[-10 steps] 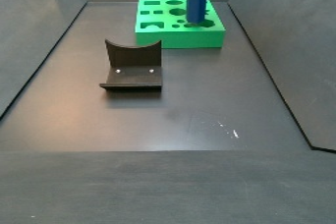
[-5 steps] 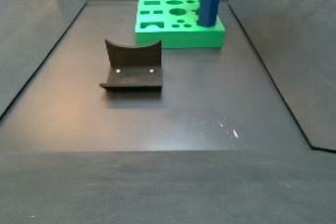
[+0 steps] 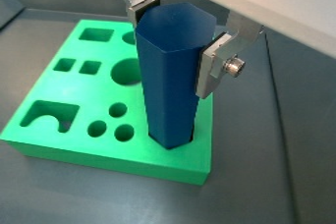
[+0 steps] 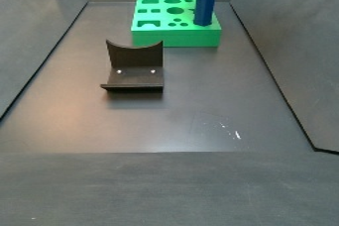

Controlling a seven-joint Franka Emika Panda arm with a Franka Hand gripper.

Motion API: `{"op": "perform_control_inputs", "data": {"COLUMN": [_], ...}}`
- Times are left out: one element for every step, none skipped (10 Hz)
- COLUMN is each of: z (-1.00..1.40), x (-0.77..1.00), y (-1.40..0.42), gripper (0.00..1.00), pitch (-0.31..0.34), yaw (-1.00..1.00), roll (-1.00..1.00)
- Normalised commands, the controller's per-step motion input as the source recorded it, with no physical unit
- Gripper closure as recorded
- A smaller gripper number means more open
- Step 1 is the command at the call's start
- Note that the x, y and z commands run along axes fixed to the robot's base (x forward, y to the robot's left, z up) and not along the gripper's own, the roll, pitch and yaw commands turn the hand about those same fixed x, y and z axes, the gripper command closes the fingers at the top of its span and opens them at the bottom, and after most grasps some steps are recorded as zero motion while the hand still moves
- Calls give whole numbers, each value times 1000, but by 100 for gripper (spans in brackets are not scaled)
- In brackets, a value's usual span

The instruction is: Insert the hexagon object.

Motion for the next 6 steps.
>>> {"op": "perform_control_inputs", "data": {"z": [-506, -383, -266, -183, 0, 0], "x": [463, 463, 483, 409, 29, 0], "y": [-69, -40, 0, 0, 0, 0], "gripper": [100, 100, 100, 100, 100, 100], "pitch": [0, 1, 50, 64, 0, -10], "yaw": [-426, -431, -409, -320, -40, 0], "roll": [0, 7, 71, 99, -11, 0]}}
